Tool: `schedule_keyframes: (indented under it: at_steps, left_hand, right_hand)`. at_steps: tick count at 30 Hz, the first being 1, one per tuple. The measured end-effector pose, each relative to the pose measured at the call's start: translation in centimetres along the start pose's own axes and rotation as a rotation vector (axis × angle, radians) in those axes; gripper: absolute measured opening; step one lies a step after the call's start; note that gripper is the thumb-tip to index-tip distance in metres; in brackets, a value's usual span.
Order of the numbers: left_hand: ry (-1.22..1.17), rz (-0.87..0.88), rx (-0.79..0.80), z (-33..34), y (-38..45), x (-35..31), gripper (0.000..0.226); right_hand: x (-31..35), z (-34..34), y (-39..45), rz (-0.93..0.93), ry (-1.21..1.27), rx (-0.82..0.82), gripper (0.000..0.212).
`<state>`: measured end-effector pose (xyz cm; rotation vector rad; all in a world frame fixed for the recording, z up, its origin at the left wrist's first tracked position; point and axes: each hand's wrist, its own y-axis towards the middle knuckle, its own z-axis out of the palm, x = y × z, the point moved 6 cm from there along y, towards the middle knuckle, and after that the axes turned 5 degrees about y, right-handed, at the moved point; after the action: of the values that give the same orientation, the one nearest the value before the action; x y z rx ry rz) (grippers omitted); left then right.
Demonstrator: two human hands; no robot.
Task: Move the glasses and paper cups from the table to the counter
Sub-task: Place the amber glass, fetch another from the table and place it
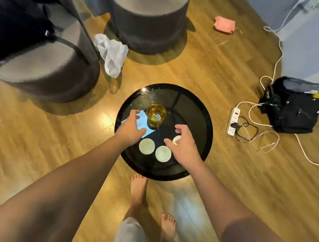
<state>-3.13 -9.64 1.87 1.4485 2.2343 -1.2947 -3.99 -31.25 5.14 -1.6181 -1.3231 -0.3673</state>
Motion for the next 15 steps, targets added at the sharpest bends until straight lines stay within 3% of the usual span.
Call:
schedule_keyframes:
  at_steps: [7,15]
  left_hand:
    - [0.072,0.003,0.116,3.3,9.0,3.0,0.088]
    - [0.106,0.176,0.127,6.2,14.4,3.3,0.094]
  right_hand:
    - [-3.0,5.4,9.7,0.056,0.039,0.023,0.084]
    - [-5.4,9.6,16.5,0.074,0.012,0.074,0.112]
